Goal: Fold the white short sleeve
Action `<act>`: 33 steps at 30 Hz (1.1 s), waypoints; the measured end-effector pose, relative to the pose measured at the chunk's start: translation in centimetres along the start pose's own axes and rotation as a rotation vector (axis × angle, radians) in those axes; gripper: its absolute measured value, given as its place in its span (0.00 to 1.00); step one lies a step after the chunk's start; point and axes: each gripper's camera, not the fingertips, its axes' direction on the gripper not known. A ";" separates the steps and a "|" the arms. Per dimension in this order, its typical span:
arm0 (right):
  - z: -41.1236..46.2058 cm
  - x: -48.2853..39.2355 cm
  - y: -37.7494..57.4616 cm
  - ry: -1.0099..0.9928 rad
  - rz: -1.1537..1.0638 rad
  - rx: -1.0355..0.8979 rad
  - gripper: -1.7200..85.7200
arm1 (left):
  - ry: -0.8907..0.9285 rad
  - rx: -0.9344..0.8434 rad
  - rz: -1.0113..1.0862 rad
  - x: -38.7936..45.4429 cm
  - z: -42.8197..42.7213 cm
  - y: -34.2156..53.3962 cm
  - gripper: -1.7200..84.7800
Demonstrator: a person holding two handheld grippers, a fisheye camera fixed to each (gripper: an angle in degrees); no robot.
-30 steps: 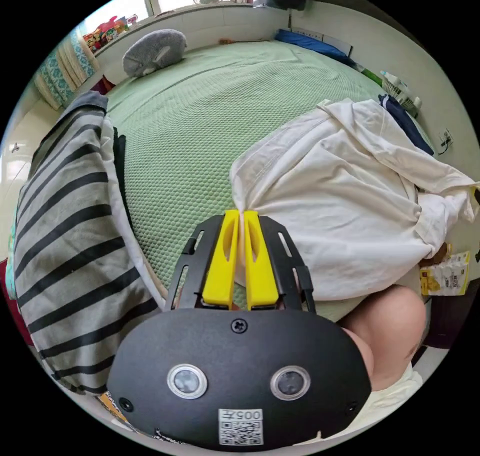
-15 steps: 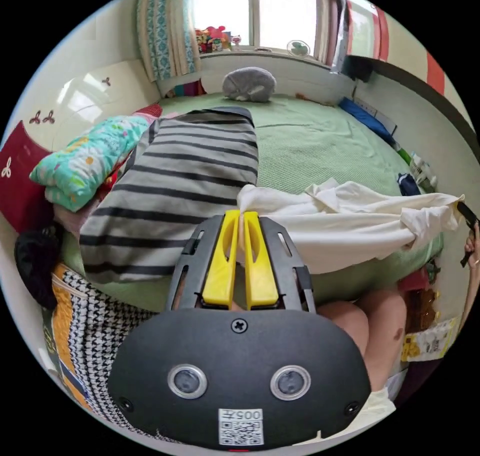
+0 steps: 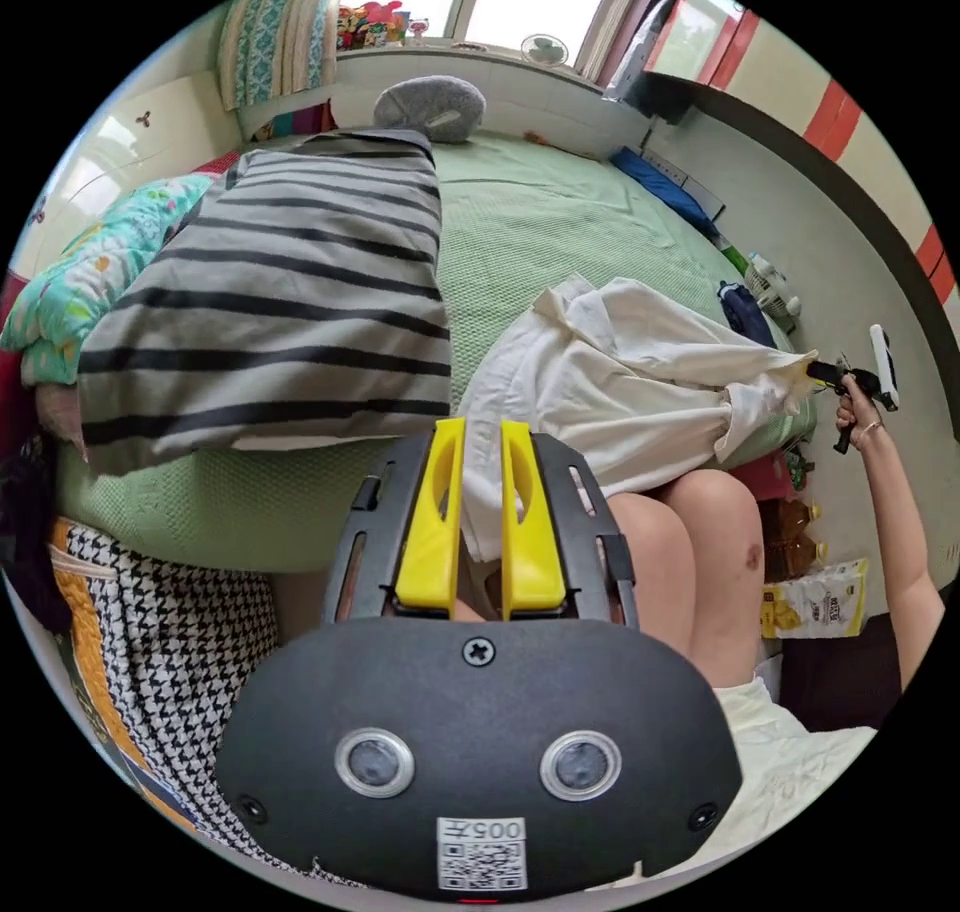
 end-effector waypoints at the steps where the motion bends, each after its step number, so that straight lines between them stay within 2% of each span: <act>1: -0.1 0.0 -0.1 0.000 -0.002 0.001 0.05 | -0.001 0.000 0.012 0.2 0.2 -0.4 0.10; 4: -2.2 -0.5 0.0 0.012 -0.041 0.082 0.06 | 0.006 0.003 0.068 1.4 1.6 -2.7 0.10; 8: -5.0 -5.0 0.8 0.100 -0.259 0.166 0.10 | 0.039 -0.024 0.117 2.7 4.8 -6.1 0.12; 12: -7.1 -12.2 2.8 -0.164 -0.623 0.233 0.13 | 0.080 -0.061 0.161 4.3 7.8 -9.7 0.14; 14: -6.9 -15.8 3.5 -0.225 -0.752 0.224 0.14 | 0.058 -0.076 0.195 5.1 8.8 -10.9 0.15; 18: -4.8 -23.6 5.0 -0.270 -1.011 0.159 0.13 | 0.039 -0.123 0.232 6.1 10.4 -12.7 0.16; 21: -3.3 -27.6 5.6 -0.227 -1.127 0.134 0.13 | 0.047 -0.125 0.242 6.2 10.6 -12.9 0.16; 25: -1.3 -29.8 4.8 -0.074 -1.122 0.148 0.07 | 0.055 -0.113 0.233 5.8 10.3 -12.9 0.16; 27: -1.8 -28.7 3.1 -0.074 -1.018 0.187 0.01 | 0.050 -0.108 0.237 5.7 10.1 -13.0 0.16; 31: -3.8 -24.4 -0.5 -0.086 -0.828 0.250 0.00 | 0.048 -0.096 0.240 5.6 10.0 -13.6 0.16; 33: -4.7 -20.0 -3.7 -0.050 -0.647 0.276 0.00 | 0.052 -0.079 0.239 6.0 10.0 -14.3 0.16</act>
